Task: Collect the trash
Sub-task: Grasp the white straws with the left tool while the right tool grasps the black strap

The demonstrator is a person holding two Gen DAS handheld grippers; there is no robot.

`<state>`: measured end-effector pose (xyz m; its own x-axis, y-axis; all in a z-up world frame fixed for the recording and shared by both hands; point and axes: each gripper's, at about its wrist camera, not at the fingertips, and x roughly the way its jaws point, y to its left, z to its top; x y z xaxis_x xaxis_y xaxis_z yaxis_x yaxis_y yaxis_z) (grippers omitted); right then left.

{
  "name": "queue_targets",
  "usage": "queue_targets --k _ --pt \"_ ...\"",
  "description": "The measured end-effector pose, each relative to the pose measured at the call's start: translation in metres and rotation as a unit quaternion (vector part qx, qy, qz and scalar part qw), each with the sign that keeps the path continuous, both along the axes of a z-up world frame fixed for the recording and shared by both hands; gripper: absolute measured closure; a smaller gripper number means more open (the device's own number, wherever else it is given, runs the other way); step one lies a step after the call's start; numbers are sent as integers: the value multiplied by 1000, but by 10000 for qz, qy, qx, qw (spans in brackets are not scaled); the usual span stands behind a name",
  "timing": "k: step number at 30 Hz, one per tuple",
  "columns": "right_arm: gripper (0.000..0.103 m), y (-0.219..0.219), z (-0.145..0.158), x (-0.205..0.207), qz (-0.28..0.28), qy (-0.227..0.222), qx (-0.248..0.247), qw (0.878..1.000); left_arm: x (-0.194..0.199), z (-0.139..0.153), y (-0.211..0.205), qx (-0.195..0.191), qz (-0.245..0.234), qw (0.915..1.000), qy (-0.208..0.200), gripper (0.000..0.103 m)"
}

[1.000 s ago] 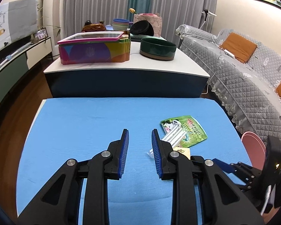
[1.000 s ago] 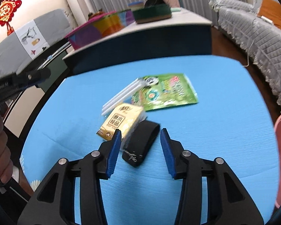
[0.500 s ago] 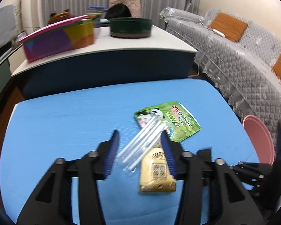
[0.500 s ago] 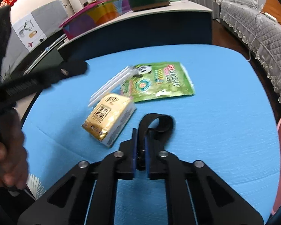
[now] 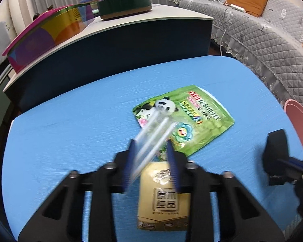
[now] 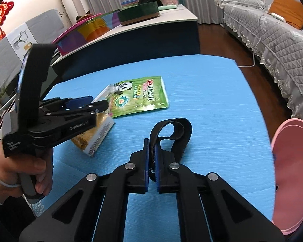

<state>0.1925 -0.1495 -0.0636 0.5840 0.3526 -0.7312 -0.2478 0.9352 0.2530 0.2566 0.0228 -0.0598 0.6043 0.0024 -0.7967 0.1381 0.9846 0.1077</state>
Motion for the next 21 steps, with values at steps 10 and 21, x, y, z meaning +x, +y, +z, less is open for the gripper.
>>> queue_targets --k 10,21 --pt "98 -20 19 -14 -130 -322 -85 9994 -13 20 13 -85 256 9992 -301 98" --pt "98 -42 39 -32 -379 -568 -68 9976 -47 46 30 -448 623 9950 -637 98"
